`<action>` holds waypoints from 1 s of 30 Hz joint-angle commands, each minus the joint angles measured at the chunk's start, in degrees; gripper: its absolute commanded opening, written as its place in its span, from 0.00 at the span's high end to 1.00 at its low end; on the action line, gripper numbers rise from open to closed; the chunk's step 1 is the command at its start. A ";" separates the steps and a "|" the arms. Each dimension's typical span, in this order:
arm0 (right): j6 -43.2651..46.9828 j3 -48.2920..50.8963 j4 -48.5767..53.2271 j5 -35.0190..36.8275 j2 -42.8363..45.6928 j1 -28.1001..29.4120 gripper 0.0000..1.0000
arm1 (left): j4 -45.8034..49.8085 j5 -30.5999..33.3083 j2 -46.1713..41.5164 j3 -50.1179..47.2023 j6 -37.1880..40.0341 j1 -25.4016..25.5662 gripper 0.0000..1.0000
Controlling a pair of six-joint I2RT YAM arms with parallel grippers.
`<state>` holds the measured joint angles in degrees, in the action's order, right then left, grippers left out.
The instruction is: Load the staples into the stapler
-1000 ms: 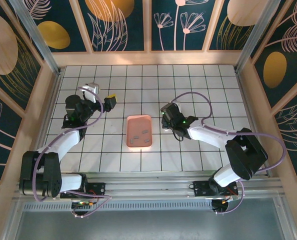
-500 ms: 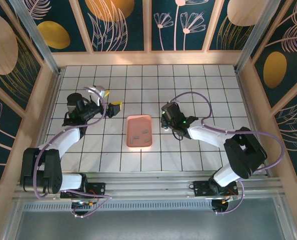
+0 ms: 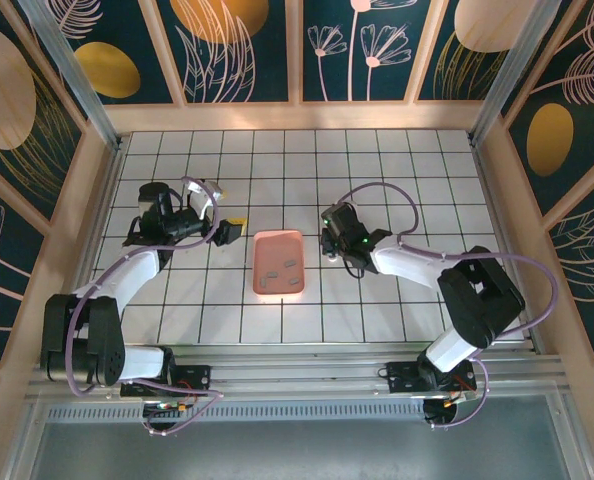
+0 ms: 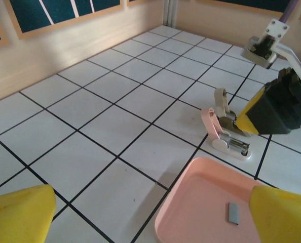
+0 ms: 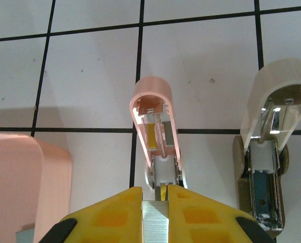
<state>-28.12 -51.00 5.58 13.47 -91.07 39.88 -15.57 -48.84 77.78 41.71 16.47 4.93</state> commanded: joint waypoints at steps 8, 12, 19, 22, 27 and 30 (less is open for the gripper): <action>1.56 -1.40 0.19 -0.81 -2.32 -0.50 0.84 | -0.30 -0.50 1.41 1.01 0.39 0.08 0.03; 1.51 -0.77 -0.39 -1.72 -2.08 -0.50 0.84 | -0.62 -0.25 1.70 0.98 0.18 0.09 0.03; 0.81 0.00 0.31 -2.36 -1.40 -0.31 0.84 | -0.87 -0.07 1.83 1.00 -0.27 0.10 0.03; 0.36 0.00 1.51 -1.92 -1.55 -0.24 0.84 | -0.95 -0.04 1.68 0.99 -0.21 0.11 0.03; -0.13 0.62 1.73 -2.37 -1.30 0.02 0.84 | -1.22 0.23 1.61 1.00 -0.59 0.17 0.03; -0.27 0.74 1.80 -2.65 -1.17 0.37 0.84 | -1.36 0.00 1.57 0.98 -0.78 0.17 0.03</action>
<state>-27.51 -51.05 6.42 11.25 -92.84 39.75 -15.42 -48.60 79.31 41.71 16.23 4.93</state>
